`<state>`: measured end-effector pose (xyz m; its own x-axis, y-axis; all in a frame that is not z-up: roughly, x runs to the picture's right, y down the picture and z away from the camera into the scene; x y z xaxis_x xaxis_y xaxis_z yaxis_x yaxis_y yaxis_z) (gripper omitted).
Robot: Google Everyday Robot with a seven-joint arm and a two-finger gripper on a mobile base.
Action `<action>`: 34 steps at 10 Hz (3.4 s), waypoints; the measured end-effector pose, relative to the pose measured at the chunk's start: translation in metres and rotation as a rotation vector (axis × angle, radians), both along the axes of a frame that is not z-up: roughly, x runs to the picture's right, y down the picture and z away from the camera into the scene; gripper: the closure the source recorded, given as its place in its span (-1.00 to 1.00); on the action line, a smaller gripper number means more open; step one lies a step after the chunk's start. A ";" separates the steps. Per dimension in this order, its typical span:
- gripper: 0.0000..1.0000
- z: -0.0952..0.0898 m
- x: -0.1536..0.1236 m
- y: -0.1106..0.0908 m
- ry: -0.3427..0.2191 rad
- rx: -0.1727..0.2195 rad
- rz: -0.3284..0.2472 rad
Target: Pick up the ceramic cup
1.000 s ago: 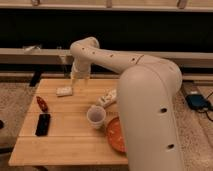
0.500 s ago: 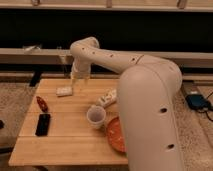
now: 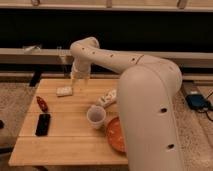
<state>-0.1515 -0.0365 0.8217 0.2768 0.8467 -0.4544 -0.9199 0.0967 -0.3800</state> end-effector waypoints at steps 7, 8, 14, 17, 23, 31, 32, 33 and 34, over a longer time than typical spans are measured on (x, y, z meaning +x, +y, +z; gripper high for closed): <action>-0.18 -0.029 0.000 0.027 0.031 0.001 -0.042; -0.18 -0.042 -0.003 0.041 0.040 -0.005 -0.062; -0.18 -0.089 0.045 0.098 0.125 -0.070 -0.060; -0.18 -0.106 0.051 0.125 0.134 -0.108 -0.067; -0.18 -0.090 0.048 0.176 0.124 -0.217 -0.127; 0.65 -0.066 0.050 0.194 0.153 -0.257 -0.168; 0.75 -0.065 0.049 0.194 0.158 -0.259 -0.177; 0.78 -0.065 0.047 0.194 0.159 -0.259 -0.183; 0.78 -0.066 0.048 0.191 0.163 -0.250 -0.189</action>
